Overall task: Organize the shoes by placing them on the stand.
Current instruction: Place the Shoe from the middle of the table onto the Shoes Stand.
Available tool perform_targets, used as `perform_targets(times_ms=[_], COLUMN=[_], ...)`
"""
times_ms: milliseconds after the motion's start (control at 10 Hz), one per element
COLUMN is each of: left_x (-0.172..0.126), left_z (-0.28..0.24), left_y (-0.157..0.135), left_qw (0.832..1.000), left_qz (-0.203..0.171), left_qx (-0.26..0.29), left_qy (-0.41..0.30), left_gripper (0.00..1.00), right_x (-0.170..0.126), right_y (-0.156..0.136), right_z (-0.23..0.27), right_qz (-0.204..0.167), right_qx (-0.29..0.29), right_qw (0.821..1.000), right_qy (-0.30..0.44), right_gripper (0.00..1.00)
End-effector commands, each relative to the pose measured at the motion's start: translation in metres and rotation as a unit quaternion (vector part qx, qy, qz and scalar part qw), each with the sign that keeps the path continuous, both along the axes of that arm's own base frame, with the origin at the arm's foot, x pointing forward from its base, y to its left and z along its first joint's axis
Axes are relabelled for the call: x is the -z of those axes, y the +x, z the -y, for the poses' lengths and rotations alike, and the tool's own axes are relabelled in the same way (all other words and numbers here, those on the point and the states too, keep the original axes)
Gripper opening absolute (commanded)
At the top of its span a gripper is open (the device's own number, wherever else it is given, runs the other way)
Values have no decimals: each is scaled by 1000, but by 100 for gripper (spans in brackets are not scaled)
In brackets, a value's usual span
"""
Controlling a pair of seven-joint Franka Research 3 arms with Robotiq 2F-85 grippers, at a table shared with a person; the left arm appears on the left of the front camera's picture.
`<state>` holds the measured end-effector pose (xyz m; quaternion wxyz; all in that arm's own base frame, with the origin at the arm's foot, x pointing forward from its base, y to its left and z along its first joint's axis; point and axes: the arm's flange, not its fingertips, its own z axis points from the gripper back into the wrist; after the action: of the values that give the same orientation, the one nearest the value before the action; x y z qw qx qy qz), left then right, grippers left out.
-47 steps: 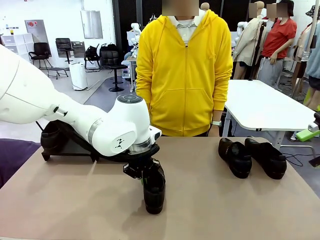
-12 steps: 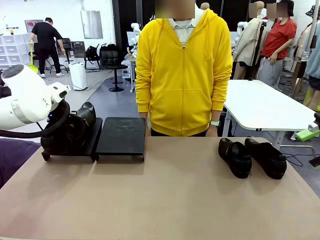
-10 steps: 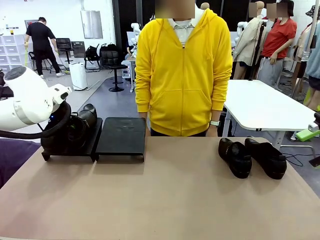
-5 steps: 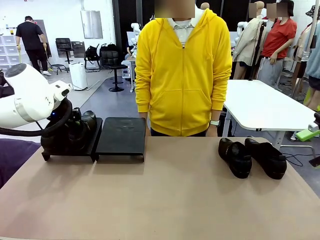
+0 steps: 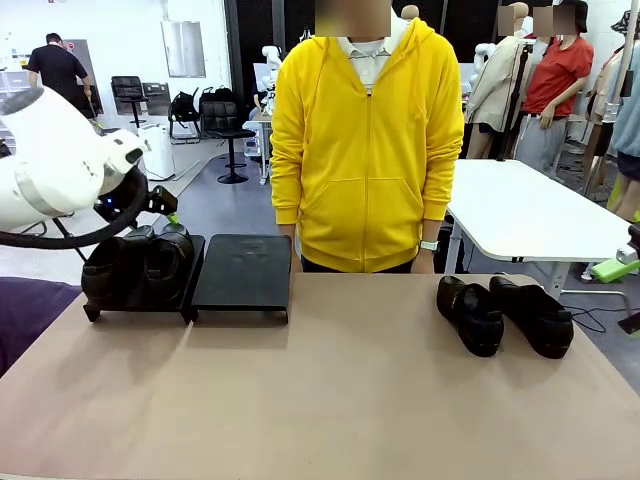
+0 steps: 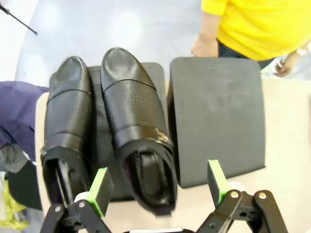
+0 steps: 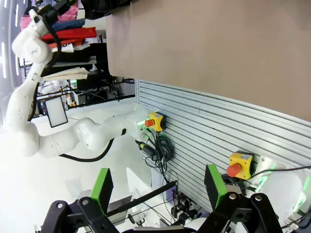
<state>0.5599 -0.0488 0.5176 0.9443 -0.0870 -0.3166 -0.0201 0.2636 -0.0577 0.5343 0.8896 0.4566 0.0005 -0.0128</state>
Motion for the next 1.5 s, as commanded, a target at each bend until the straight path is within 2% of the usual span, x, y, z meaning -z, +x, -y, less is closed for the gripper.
perform_targets(times_ms=[0, 100, 200, 300, 400, 500, 700, 800, 900, 1000, 1100, 1200, 1400], left_x=[-30, -43, -50, -53, -59, -60, -47, -40, -34, -27, -20, -35, -35], left_z=[1, 6, 8, 8, 4, -4, -38, -67, -104, -144, -166, -122, -122], left_y=[-34, -50, -67, -88, -113, -149, -219, -244, -256, -250, -238, -261, -261], left_qw=[1000, 996, 981, 946, 912, 897, 936, 940, 942, 932, 911, 940, 940], left_qz=[-9, -70, -141, -223, -261, -255, -166, -124, -81, -28, 19, -124, -124], left_qx=[2, 47, 125, 228, 306, 347, 271, 238, 171, 47, 28, 171, 171], left_qy=[9, -19, -45, -55, -86, -97, -152, -210, -279, -359, -410, -270, -270], left_gripper=[100, 100, 100, 100, 100, 100, 100, 100, 100, 100, 100, 100, 100], right_x=[-6, -6, -6, -6, -6, -6, -6, -6, -6, -6, -6, -6, -6], right_y=[2, 2, 2, 2, 2, 2, 2, 2, 2, 2, 2, 2, 2], right_z=[-1, -1, -1, -1, -1, -1, -1, -1, -1, -1, -1, -1, -1], right_qz=[3, 3, 3, 3, 3, 3, 3, 3, 3, 3, 3, 3, 3], right_qx=[2, 2, 2, 2, 2, 2, 2, 2, 2, 2, 2, 2, 2], right_qw=[1000, 1000, 1000, 1000, 1000, 1000, 1000, 1000, 1000, 1000, 1000, 1000, 1000], right_qy=[14, 14, 14, 14, 14, 14, 14, 14, 14, 14, 14, 14, 14], right_gripper=[100, 100, 100, 100, 100, 100, 100, 100, 100, 100, 100, 100, 100])
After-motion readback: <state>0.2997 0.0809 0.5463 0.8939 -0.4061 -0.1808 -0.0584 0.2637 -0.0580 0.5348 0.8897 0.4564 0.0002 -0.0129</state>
